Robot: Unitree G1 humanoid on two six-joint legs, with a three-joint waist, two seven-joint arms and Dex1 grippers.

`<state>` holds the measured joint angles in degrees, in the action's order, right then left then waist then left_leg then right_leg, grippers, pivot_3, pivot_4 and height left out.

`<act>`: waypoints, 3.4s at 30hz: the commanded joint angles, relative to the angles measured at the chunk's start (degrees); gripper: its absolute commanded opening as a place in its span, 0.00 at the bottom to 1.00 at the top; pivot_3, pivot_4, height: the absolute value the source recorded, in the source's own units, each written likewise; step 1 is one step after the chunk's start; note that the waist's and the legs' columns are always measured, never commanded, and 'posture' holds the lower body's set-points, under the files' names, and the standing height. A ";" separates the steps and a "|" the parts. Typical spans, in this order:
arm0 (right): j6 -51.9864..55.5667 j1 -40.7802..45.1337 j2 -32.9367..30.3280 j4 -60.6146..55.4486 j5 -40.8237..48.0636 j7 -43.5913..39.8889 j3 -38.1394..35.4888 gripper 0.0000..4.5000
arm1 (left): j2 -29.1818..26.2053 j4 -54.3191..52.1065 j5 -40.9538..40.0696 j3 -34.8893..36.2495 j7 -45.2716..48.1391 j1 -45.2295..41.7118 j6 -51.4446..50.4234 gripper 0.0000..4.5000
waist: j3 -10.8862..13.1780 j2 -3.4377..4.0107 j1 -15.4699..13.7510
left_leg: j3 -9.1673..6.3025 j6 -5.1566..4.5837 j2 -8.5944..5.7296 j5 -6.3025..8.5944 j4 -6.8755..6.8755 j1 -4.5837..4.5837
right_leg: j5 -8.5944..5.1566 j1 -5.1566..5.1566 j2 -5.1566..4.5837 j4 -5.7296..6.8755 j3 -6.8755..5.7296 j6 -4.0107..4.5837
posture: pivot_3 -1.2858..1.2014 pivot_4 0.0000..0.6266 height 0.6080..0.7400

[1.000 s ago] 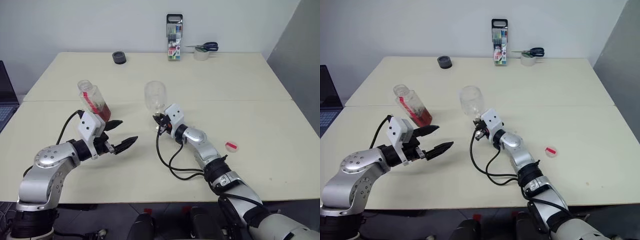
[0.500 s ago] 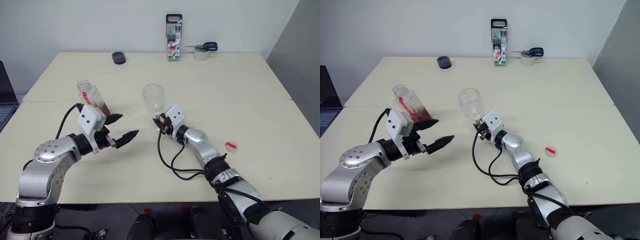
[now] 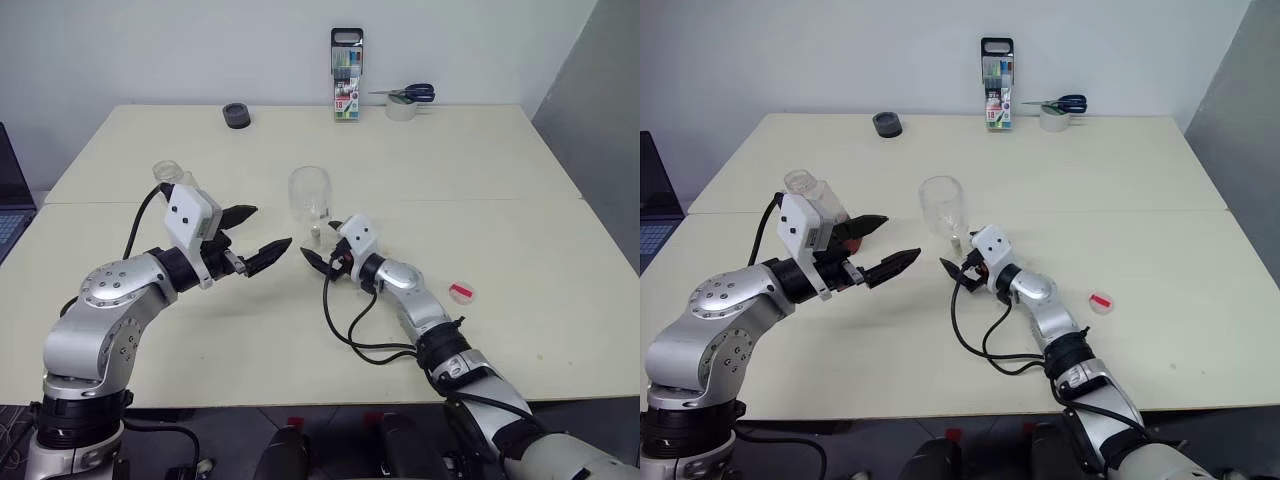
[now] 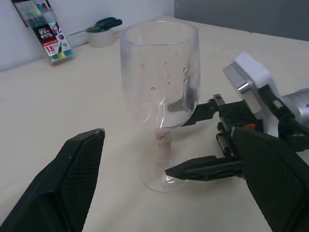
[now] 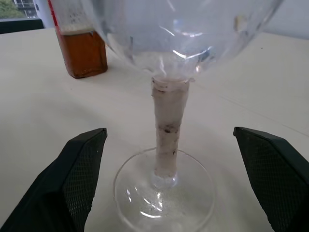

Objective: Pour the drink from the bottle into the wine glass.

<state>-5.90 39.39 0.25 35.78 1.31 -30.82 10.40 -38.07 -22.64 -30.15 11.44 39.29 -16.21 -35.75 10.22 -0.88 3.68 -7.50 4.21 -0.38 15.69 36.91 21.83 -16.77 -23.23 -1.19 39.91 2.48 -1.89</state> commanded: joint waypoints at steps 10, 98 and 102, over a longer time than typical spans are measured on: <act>12.79 -11.43 -10.25 -27.07 1.49 -7.31 1.44 0.99 | 2.56 0.00 1.87 3.62 -1.47 9.81 8.79 1.00 | 0.00 0.00 -0.36 | 0.00 -0.01 0.01 0.01 0.00 0.02 | 0.00 0.00 -0.01 -0.03 0.01 0.00 | 0.52 0.24 1.00; 30.79 -21.32 -19.76 -61.41 20.38 -12.22 2.73 0.99 | 12.02 28.67 11.99 7.01 -19.04 0.97 26.08 1.00 | -0.04 -0.11 -1.05 | -0.09 0.00 -0.01 0.00 0.03 0.03 | -0.01 0.07 -0.05 -0.12 -0.11 -0.02 | 0.52 0.24 1.00; 31.27 -21.29 -20.11 -61.27 20.87 -12.57 2.73 0.99 | 12.30 27.47 12.68 6.75 -20.42 1.56 25.78 1.00 | -0.04 -0.12 -1.07 | -0.10 0.00 -0.01 0.00 0.03 0.04 | -0.01 0.07 -0.06 -0.12 -0.12 -0.02 | 0.52 0.24 1.00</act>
<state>25.41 17.00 -19.94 -23.59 21.14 -43.38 13.58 -25.45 7.49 -17.64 17.34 19.47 -14.53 -10.23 10.18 -1.00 2.61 -7.59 4.21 -0.39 15.70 36.95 21.86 -16.77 -23.15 -1.25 39.79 2.36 -1.91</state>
